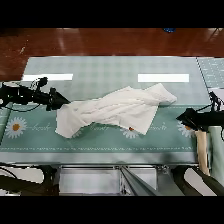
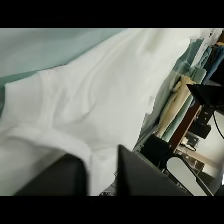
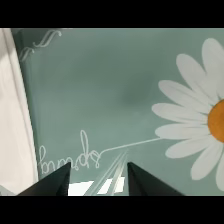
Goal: Fold the shirts.
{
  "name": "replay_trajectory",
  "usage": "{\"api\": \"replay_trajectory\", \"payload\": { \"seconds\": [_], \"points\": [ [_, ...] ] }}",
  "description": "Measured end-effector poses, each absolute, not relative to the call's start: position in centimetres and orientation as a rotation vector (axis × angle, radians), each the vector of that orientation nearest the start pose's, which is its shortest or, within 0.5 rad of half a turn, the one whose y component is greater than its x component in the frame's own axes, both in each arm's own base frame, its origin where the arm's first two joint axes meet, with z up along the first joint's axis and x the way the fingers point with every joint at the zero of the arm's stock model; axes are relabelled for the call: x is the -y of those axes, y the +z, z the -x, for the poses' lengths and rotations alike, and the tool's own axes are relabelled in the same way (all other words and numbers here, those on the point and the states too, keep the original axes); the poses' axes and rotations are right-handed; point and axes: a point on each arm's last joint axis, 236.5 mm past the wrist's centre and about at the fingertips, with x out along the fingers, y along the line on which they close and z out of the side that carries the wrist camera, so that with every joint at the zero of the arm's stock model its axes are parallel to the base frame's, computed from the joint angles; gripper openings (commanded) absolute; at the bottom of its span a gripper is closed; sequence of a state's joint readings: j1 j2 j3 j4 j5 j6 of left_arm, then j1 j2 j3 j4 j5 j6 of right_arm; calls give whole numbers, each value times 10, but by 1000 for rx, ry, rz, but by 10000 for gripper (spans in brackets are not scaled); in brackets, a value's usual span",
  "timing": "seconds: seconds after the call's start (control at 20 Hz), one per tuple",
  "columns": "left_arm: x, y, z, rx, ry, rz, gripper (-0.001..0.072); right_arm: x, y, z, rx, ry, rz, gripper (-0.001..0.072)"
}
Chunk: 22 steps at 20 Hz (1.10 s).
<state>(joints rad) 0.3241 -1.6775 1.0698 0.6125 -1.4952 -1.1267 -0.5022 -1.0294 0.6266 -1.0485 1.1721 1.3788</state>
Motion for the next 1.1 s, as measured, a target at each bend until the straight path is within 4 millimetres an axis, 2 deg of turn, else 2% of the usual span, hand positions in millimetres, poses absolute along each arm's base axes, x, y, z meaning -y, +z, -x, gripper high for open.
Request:
{"api": "replay_trajectory", "payload": {
  "seconds": [0.15, 0.3, 0.4, 0.65, 0.9, 0.95, 1.05, 1.1],
  "points": [
    [91, -49, -347, -1533, -682, 964, 18, 5, -63, -245, -1399, -8, -756, 408],
    [93, -50, -347, -1533, -697, 954, 18, -30, -73, -229, -1472, 72, -778, 408],
    [93, -50, -347, -1533, -700, 951, 18, -55, -78, -225, -1504, 131, -766, 408],
    [93, -51, -348, -1530, -701, 947, 18, -102, -98, -232, -1545, 182, -790, 408],
    [92, -53, -351, -1518, -687, 942, 18, -145, -106, -256, -1535, 267, -849, 405],
    [92, -53, -351, -1518, -687, 940, 18, -152, -106, -263, -1526, 279, -846, 330],
    [94, -53, -351, -1518, -689, 938, 18, -160, -107, -284, -1491, 296, -807, 10],
    [94, -52, -352, -1516, -690, 937, 18, -164, -104, -294, -1469, 315, -780, 17]
  ]
}}
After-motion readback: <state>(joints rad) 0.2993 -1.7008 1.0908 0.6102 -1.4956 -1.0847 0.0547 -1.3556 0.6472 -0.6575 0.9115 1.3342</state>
